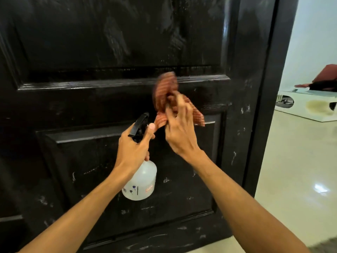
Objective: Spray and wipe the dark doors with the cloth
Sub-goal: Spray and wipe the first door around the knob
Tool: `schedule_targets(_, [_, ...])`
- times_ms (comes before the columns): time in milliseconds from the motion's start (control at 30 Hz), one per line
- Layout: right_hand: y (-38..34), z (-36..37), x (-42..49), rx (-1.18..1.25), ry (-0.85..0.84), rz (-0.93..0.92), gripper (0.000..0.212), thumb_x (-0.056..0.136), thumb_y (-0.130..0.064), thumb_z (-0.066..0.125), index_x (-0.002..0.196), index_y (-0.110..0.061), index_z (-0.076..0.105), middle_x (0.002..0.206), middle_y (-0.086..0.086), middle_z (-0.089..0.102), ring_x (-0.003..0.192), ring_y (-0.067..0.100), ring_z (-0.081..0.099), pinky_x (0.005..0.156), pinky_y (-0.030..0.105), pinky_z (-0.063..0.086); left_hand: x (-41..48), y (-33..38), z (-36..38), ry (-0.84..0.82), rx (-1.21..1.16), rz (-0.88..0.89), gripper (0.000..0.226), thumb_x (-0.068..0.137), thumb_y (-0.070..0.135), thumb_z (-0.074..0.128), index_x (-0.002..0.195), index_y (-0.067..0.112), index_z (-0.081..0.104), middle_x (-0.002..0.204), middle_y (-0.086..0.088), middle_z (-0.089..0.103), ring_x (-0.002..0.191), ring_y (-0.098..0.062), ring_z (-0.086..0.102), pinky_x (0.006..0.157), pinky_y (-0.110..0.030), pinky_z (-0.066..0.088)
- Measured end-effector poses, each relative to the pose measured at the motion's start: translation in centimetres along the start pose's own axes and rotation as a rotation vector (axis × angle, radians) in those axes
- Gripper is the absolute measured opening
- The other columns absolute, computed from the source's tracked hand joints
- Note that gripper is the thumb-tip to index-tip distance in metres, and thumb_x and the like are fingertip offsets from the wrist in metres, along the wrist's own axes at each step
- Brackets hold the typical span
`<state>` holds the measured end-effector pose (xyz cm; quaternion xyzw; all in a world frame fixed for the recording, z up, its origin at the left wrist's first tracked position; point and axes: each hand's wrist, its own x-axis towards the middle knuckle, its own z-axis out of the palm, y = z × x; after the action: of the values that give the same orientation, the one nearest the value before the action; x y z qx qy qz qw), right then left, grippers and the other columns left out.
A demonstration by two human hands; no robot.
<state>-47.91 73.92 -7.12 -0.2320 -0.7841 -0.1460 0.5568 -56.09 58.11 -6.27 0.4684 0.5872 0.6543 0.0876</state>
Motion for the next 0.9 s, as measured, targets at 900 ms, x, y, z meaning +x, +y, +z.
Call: schedule_targets(900, [-7.5,0.2,6.1,0.194,0.334,0.331,0.046,0.084,0.004,0.055,0.116,-0.02,0.076,0.144,0.014,0.049,0.109,0.034,0.048,0.075,0.035,0.046,1.1,1.5,-10.5,0.149,0.065,-0.026,0.023,0.099,0.041,0.064,0.102,0.018,0.066,0.081,-0.007,0.069,0.043,-0.019,0.051,0.049,-0.033,0.049])
